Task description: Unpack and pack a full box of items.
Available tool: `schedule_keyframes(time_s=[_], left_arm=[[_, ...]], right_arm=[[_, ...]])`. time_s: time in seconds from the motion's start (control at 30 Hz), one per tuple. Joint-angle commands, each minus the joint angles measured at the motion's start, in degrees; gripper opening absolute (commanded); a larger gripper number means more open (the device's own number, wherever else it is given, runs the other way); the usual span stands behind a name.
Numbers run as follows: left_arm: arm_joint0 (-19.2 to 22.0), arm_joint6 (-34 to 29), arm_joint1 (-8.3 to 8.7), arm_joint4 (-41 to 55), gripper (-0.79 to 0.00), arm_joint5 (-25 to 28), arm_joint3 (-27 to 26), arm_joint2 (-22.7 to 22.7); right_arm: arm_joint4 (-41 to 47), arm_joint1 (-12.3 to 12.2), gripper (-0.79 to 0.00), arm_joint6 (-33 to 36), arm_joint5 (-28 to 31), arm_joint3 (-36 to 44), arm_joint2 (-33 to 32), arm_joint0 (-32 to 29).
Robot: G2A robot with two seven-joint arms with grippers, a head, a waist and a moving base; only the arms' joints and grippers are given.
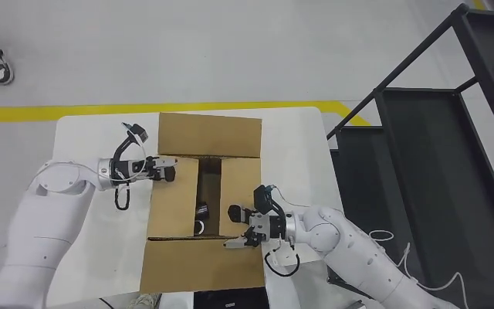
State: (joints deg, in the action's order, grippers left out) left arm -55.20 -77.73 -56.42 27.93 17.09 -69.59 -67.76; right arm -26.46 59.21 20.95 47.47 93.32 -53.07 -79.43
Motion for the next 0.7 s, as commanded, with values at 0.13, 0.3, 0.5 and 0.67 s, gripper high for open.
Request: schedule_keyframes(time_s=[0.13,0.3,0.5,0.67], left_arm=[[-2.22,-2.72,1.02,6.97,0.0,-2.0,-2.95,-5.1],[-4.61,-4.5,1.97,12.37,0.0,-3.1,-4.59,-10.32],[-7.62,-6.81,3.2,17.34,0.0,-4.35,-5.12,-17.41],[-9.74,-7.78,3.99,19.06,0.0,-4.88,-4.86,-21.95]], right_arm=[[3.09,-0.68,0.0,-0.17,6.64,1.42,-1.52,-1.12],[6.09,-1.71,0.0,0.22,10.53,2.9,-4.26,-2.82],[11.56,-4.41,0.0,3.17,10.53,4.39,-11.17,-6.59],[15.59,-6.51,0.0,4.82,10.53,3.14,-17.14,-11.67]])
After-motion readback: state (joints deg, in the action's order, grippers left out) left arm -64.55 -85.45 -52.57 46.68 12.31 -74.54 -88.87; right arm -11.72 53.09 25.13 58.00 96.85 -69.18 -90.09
